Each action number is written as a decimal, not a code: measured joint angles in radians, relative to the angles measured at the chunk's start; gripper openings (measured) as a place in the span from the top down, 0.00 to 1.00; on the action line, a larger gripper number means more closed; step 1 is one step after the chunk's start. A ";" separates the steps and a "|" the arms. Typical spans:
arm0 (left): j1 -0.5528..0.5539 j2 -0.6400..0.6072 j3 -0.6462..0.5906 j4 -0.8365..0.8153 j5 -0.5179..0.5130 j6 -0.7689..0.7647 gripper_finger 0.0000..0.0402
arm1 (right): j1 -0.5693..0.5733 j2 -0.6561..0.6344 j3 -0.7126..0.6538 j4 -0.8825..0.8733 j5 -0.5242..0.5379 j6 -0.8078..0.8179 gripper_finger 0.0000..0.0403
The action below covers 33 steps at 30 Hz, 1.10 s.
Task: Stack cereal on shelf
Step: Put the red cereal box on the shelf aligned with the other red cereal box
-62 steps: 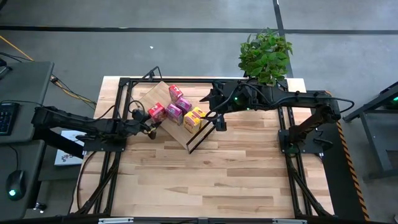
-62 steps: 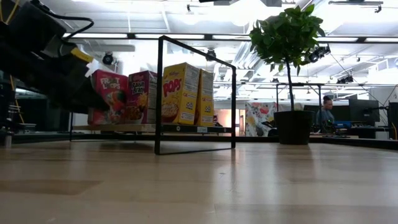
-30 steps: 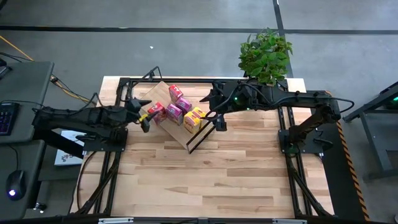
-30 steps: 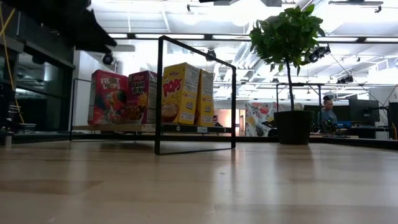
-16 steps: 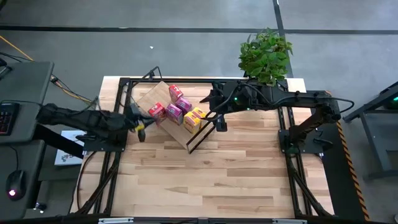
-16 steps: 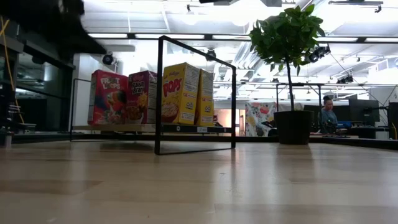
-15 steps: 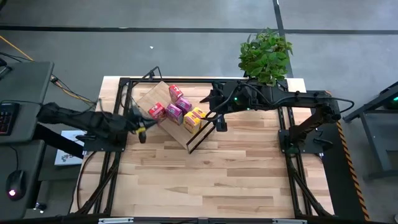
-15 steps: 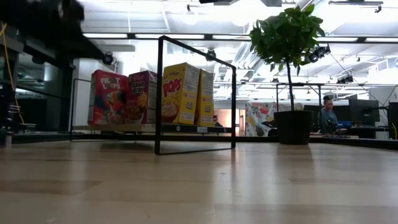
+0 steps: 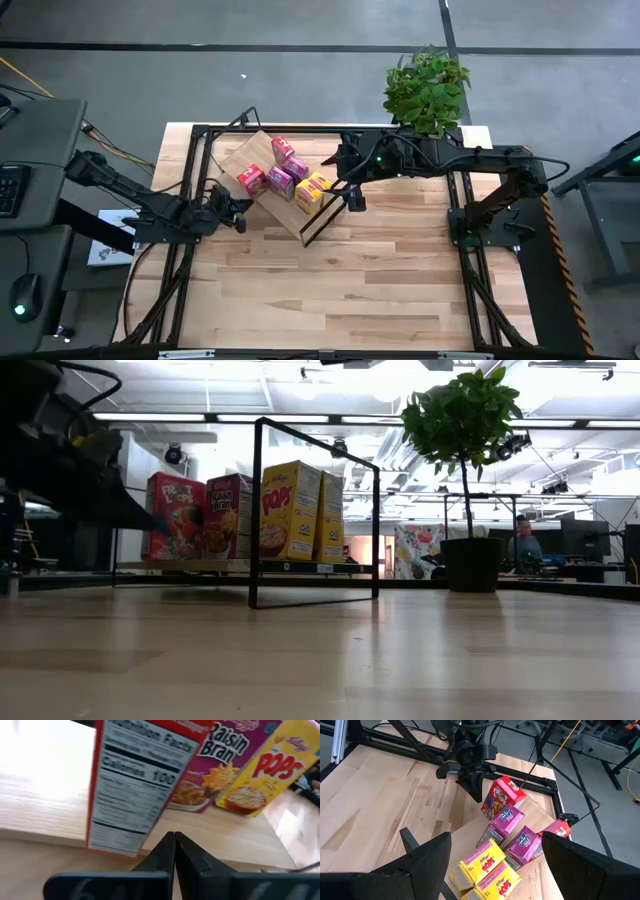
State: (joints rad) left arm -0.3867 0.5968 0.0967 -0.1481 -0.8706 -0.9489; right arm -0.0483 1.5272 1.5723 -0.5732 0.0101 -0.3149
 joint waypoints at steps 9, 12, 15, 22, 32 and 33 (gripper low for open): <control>0.065 0.005 0.000 -0.004 -0.004 0.051 1.00 | 0.000 0.000 0.000 0.008 0.000 0.000 0.24; 0.097 0.005 0.000 -0.004 -0.004 0.071 1.00 | 0.000 0.000 0.000 0.016 0.000 0.000 0.24; 0.130 0.005 0.000 -0.004 -0.006 0.088 1.00 | 0.000 0.000 0.000 0.016 0.000 0.000 0.24; 0.211 0.005 0.000 -0.004 -0.025 0.147 1.00 | 0.000 0.000 0.000 0.016 0.000 0.000 0.24; 0.317 0.005 0.000 -0.004 -0.054 0.221 1.00 | 0.000 0.000 0.000 0.016 0.000 0.000 0.24; 0.326 0.005 0.000 -0.004 -0.057 0.228 1.00 | 0.000 0.000 0.000 0.016 0.000 0.000 0.24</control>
State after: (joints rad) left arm -0.0604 0.6022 0.0967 -0.1516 -0.9273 -0.7210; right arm -0.0486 1.5272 1.5723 -0.5571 0.0105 -0.3149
